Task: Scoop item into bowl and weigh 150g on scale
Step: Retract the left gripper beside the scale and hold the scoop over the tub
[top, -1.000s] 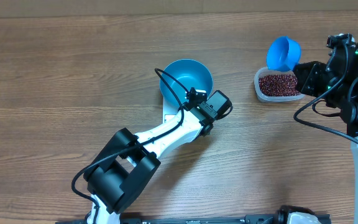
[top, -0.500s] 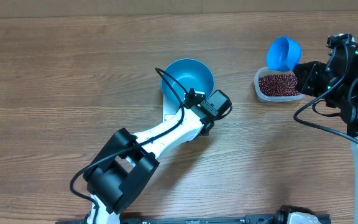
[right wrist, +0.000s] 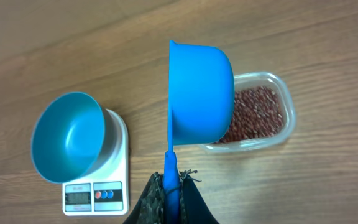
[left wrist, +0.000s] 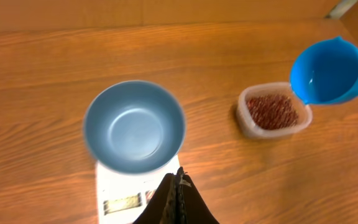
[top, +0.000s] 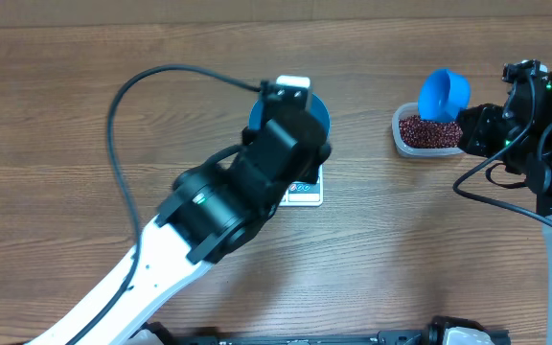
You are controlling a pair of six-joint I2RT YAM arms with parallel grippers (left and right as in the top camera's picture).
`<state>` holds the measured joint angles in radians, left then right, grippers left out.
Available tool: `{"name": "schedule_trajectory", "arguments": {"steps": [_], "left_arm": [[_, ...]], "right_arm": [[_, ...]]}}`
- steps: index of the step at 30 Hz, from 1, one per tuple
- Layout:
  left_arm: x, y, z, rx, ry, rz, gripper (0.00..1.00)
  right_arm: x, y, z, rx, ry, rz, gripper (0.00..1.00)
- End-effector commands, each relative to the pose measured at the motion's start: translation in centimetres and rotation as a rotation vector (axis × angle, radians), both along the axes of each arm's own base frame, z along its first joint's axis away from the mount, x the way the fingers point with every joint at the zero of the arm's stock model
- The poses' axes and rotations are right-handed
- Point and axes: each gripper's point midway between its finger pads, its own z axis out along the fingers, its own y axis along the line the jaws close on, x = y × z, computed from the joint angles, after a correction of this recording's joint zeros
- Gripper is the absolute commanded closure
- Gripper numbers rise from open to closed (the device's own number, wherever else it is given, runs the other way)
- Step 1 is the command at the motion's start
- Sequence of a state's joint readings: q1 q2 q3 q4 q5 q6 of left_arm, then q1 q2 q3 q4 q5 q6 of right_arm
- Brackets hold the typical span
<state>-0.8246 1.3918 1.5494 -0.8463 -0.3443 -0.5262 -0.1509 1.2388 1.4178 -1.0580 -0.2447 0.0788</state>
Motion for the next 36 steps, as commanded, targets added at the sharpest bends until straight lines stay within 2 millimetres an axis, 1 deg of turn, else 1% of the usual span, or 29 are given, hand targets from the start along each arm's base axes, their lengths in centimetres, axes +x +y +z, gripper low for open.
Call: {"name": "schedule_trajectory", "arguments": {"steps": [1,2,3,4,7,9,11,13,14,15,17,18,20,21,25,27,29,30,33,36], "left_arm": [[-2.3,4.0,2.6,0.003,-0.037,0.063,0.96],[-2.6,5.2,2.7,0.009,-0.034,0.112,0.96],[-3.0,7.1,2.7,0.017,-0.031,0.194,0.96],[-3.5,9.8,2.8,0.011,-0.033,0.322,0.96],[-4.1,13.8,2.5,-0.009,-0.009,0.497,0.96],[-3.7,15.0,1.7,-0.011,0.052,0.495,0.96],[-2.6,15.8,0.6,-0.009,0.135,0.412,0.96],[-1.4,15.8,0.7,-0.040,0.161,0.256,0.96],[-1.1,15.7,0.9,-0.051,0.154,0.192,0.96],[-0.7,15.5,1.4,-0.063,0.132,0.088,0.96],[-0.5,15.5,2.0,-0.064,0.098,-0.011,0.96],[-0.5,15.6,2.2,-0.049,0.082,-0.042,0.96],[-0.4,15.7,2.2,0.049,0.032,-0.132,0.96],[-0.6,15.4,2.3,0.102,0.008,-0.188,0.96],[-0.5,14.4,2.7,0.163,-0.027,-0.289,0.96],[-0.7,13.8,2.1,0.177,-0.006,-0.339,0.96],[-1.2,12.8,-0.5,0.217,0.090,-0.417,0.96],[-1.3,12.4,-1.3,0.223,0.125,-0.432,0.96],[-1.4,11.5,-2.5,0.230,0.171,-0.470,0.96],[-1.4,11.3,-2.7,0.238,0.171,-0.484,0.96]], "right_arm": [[-0.5,-0.8,1.5,-0.058,-0.038,-0.017,0.97],[-0.5,-1.0,1.5,-0.064,-0.033,-0.022,0.97],[-0.6,-1.3,1.3,-0.079,-0.025,-0.036,0.97],[-0.7,-2.0,0.9,-0.106,-0.007,-0.064,0.97],[-0.8,-2.6,0.4,-0.134,0.019,-0.089,0.97],[-0.7,-2.5,0.2,-0.146,0.027,-0.087,0.97],[-0.6,-2.6,-0.1,-0.186,0.039,-0.097,0.97],[-0.4,-2.6,-0.3,-0.224,0.048,-0.102,0.97],[-0.4,-2.5,-0.4,-0.231,0.050,-0.099,0.97],[-0.3,-2.2,-0.5,-0.241,0.051,-0.084,0.97],[-0.2,-1.8,-0.5,-0.246,0.050,-0.067,0.97],[-0.1,-1.6,-0.4,-0.248,0.047,-0.060,0.97],[0.0,-1.6,-0.2,-0.251,0.038,-0.057,0.97],[0.1,-1.6,-0.2,-0.251,0.037,-0.057,0.97],[0.0,-1.6,-0.2,-0.251,0.039,-0.057,0.97],[0.1,-1.6,-0.2,-0.251,0.037,-0.057,0.97],[0.2,-1.6,-0.1,-0.251,0.030,-0.058,0.97],[0.2,-1.6,0.0,-0.252,0.029,-0.056,0.97],[0.2,-1.6,-0.1,-0.258,0.032,-0.049,0.97],[0.0,-1.6,-0.2,-0.266,0.039,-0.041,0.97]]}}
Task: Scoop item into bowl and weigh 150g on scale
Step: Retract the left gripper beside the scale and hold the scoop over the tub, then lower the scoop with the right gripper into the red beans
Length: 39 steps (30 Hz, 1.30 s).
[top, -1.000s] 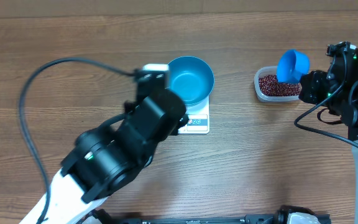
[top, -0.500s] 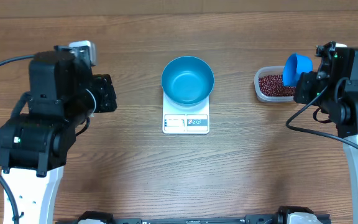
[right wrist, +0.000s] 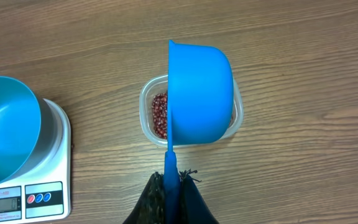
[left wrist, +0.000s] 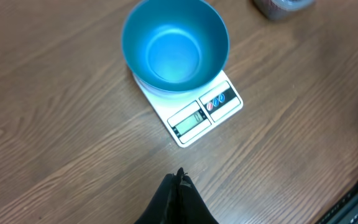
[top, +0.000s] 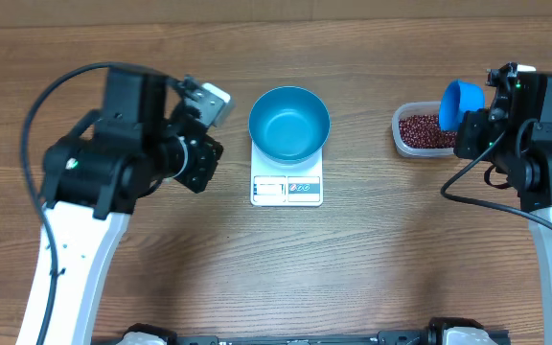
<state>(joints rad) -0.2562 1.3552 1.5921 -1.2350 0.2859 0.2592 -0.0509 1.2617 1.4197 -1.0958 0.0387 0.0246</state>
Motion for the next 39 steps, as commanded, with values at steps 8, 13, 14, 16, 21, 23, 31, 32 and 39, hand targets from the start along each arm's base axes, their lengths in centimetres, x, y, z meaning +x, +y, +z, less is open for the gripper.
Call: {"name": "schedule_trajectory", "arguments": {"steps": [8,13,14,16,21,23,31,32,39], "left_arm": [[-0.1,-0.5,0.8,-0.001,-0.040,-0.055,0.00],[0.0,-0.5,0.7,0.000,-0.037,-0.055,0.00],[0.0,-0.5,0.7,0.001,-0.037,-0.055,0.00],[0.0,-0.5,0.7,0.000,-0.037,-0.055,0.01],[0.0,-0.5,0.7,0.000,-0.037,-0.055,0.01],[0.0,-0.5,0.7,0.000,-0.037,-0.055,0.00],[0.0,-0.5,0.7,0.000,-0.037,-0.054,0.00],[0.0,-0.5,0.7,0.000,-0.037,-0.055,0.00],[0.0,-0.5,0.7,0.000,-0.037,-0.055,0.00]], "right_arm": [[0.0,0.0,0.7,-0.027,0.000,0.019,0.97],[0.6,0.5,-0.1,-0.065,0.043,0.041,0.97],[0.8,0.5,0.3,-0.108,0.045,0.042,0.97],[1.2,1.4,1.1,-0.137,0.045,0.086,0.97],[2.8,0.7,-0.1,-0.183,0.174,0.049,0.97],[3.3,0.8,-0.9,-0.188,0.225,0.047,0.97],[4.9,0.2,-2.1,-0.222,0.248,0.040,0.97],[5.0,-0.4,-2.4,-0.250,0.261,0.019,0.97],[6.1,-2.7,-6.4,-0.341,0.387,-0.065,0.97]]}}
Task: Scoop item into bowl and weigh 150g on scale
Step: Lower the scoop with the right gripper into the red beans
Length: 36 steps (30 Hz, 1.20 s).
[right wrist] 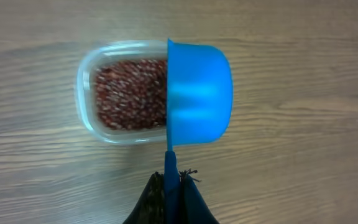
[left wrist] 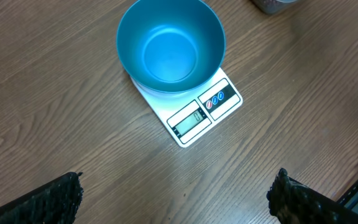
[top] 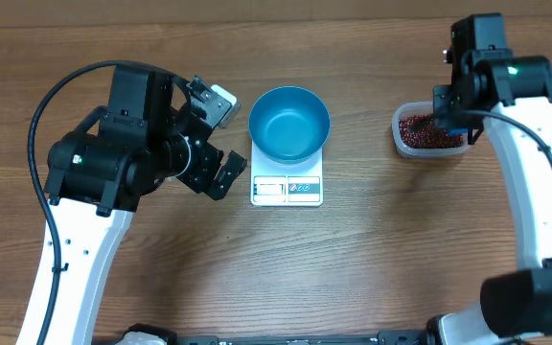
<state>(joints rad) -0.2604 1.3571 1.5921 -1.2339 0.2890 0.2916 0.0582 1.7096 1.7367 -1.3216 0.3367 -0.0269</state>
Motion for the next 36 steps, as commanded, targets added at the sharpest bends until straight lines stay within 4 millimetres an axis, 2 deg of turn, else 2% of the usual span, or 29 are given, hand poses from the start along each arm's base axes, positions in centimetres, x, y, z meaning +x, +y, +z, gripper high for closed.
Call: {"name": "schedule_trajectory", "arguments": {"steps": [1,11,16,21,23,28,36], "left_arm": [[0.0,-0.3,0.8,-0.011,-0.025,-0.023,0.01],[0.0,-0.3,0.8,-0.011,-0.025,-0.023,0.00],[0.0,-0.3,0.8,-0.011,-0.025,-0.023,0.01],[0.0,-0.3,0.8,-0.011,-0.025,-0.023,0.00],[0.0,-0.3,0.8,-0.011,-0.025,-0.023,0.00],[0.0,-0.3,0.8,-0.011,-0.025,-0.023,0.01],[0.0,-0.3,0.8,-0.011,-0.025,-0.023,0.01]], "right_arm": [[1.0,-1.8,-1.5,-0.079,0.034,-0.081,0.97],[1.3,-2.4,-2.2,-0.111,0.038,-0.114,0.97],[1.5,-3.2,-1.4,-0.196,0.010,-0.139,0.97],[1.8,-1.9,-0.2,-0.312,-0.026,-0.119,0.97],[1.7,-2.0,0.0,-0.351,-0.033,-0.138,0.96],[1.2,-1.3,-1.2,-0.354,0.018,-0.129,0.97],[0.8,2.5,-2.6,-0.347,0.048,-0.033,0.97]]}}
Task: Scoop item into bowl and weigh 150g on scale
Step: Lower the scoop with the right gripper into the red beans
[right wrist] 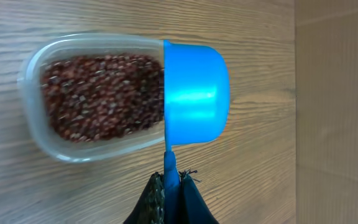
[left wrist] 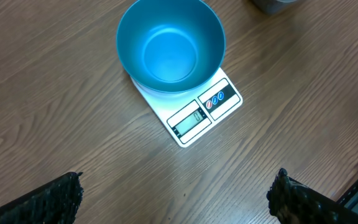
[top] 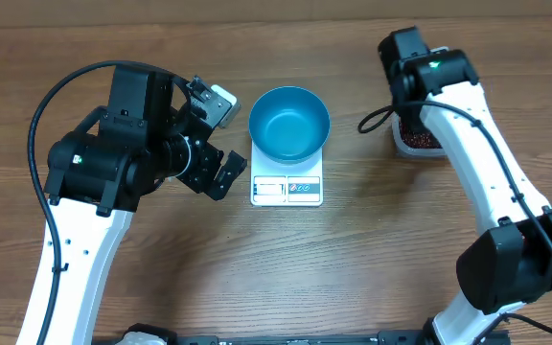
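An empty blue bowl (top: pixel 288 124) (left wrist: pixel 169 45) stands on the white scale (top: pixel 287 191) (left wrist: pixel 194 111) at mid-table. A clear tub of red beans (right wrist: pixel 98 93) (top: pixel 418 138) sits to the right. My right gripper (right wrist: pixel 171 184) is shut on the handle of a blue scoop (right wrist: pixel 194 92); the scoop is on edge over the tub's one end, its back toward the camera. In the overhead view the right arm hides the scoop. My left gripper (top: pixel 222 175) (left wrist: pixel 176 196) is wide open over bare table left of the scale, holding nothing.
The wooden table (top: pixel 372 268) runs under everything. A table edge or lighter board (right wrist: pixel 337 93) shows just beyond the tub in the right wrist view. The left arm's cable (top: pixel 75 86) loops over the table's left part.
My right wrist has turned and moved left over the tub, so the tub now sits larger and leftward in its view. Left gripper, bowl and scale are unchanged.
First my left gripper was shut over the bowl and scale, and my right held the scoop near the tub. Then the left arm had drawn back to the left, still shut. Later it stood open, and the right had brought the scoop over the beans, where it remains.
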You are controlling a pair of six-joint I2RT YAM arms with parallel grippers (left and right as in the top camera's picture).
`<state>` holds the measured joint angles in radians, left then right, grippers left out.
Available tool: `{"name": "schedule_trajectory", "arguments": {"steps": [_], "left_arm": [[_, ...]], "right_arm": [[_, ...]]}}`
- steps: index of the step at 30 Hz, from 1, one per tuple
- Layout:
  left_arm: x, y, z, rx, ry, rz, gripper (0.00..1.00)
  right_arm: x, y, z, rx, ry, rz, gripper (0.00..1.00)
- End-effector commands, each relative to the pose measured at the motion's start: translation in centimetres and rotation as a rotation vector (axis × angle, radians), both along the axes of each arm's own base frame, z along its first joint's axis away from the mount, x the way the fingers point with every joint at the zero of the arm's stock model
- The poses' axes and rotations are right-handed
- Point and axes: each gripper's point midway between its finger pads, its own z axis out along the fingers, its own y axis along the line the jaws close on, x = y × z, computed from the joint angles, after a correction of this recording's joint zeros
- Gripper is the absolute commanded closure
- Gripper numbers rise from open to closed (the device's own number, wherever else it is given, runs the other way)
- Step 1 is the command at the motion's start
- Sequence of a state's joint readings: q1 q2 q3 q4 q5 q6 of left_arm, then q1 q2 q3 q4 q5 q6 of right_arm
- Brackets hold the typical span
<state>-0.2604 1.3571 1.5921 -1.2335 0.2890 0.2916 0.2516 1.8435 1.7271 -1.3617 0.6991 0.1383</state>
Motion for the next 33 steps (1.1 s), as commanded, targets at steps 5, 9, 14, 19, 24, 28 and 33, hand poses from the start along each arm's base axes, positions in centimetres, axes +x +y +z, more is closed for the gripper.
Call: {"name": "schedule_trajectory", "arguments": {"steps": [5,9,14,19,24,28,33], "left_arm": [[0.0,-0.3,0.7,-0.011,-0.025,-0.023,0.00],[0.0,-0.3,0.7,-0.011,-0.024,-0.023,0.00],[0.0,-0.3,0.7,-0.011,-0.024,-0.023,0.00],[0.0,-0.3,0.7,-0.011,-0.024,-0.023,0.00],[0.0,-0.3,0.7,-0.011,-0.024,-0.023,0.01],[0.0,-0.3,0.7,-0.011,-0.024,-0.023,0.00],[0.0,-0.3,0.7,-0.011,-0.024,-0.023,0.00]], "right_arm": [[0.0,0.8,-1.2,-0.019,0.025,0.001,0.96],[-0.1,0.8,-2.9,-0.041,0.079,-0.009,0.97],[0.0,0.6,-3.9,-0.062,0.099,-0.027,0.97],[0.0,0.6,-3.9,-0.061,0.099,-0.028,0.97],[0.6,1.6,-4.8,-0.003,0.103,-0.001,0.97],[0.1,1.8,-6.3,0.006,0.166,0.000,0.97],[-0.3,2.2,-7.1,0.028,0.217,0.025,0.97]]}}
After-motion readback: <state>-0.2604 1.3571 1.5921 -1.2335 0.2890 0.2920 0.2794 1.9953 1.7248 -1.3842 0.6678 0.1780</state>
